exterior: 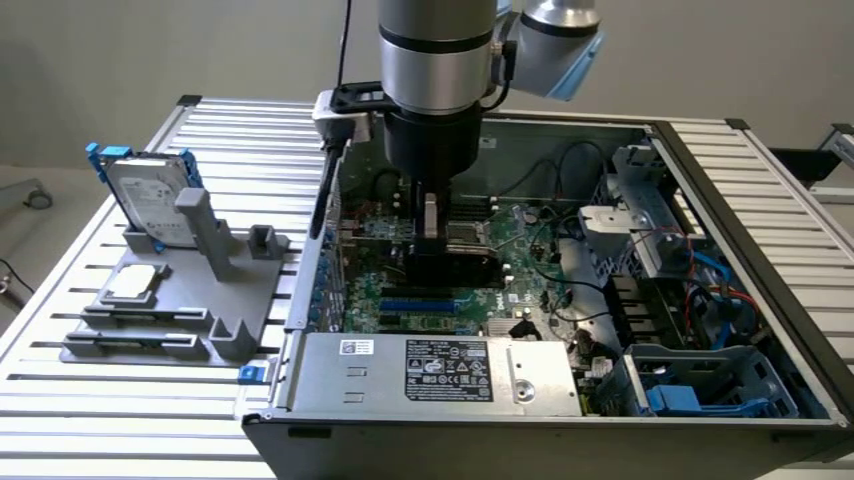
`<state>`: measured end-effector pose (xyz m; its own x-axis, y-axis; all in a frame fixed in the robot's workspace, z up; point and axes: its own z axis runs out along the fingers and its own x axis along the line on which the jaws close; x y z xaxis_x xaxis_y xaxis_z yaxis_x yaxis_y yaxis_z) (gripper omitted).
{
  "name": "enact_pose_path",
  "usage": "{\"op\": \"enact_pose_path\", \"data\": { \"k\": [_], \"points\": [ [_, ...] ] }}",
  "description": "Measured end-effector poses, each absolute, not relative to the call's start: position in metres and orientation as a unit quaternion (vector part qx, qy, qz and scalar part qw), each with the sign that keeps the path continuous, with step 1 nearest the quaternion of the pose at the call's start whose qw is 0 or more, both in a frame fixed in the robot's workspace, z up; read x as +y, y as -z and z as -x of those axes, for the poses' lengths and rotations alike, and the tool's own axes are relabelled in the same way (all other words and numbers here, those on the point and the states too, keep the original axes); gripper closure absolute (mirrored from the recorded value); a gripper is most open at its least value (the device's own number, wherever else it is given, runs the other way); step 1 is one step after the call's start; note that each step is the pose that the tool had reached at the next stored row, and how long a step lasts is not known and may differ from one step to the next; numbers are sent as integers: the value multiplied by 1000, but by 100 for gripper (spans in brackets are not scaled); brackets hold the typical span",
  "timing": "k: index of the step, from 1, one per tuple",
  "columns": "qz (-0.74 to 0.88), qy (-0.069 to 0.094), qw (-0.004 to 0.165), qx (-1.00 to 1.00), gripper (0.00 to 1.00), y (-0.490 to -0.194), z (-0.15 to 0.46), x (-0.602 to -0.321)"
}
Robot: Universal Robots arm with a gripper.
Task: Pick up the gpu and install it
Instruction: 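Insert the gpu into the slot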
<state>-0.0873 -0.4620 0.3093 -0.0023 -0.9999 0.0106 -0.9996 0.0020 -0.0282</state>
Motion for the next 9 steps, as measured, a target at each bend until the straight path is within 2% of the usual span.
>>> {"op": "enact_pose_path", "data": {
  "k": [9],
  "points": [
    [706, 16, 11, 708, 74, -307, 87, -462]
  ]
}}
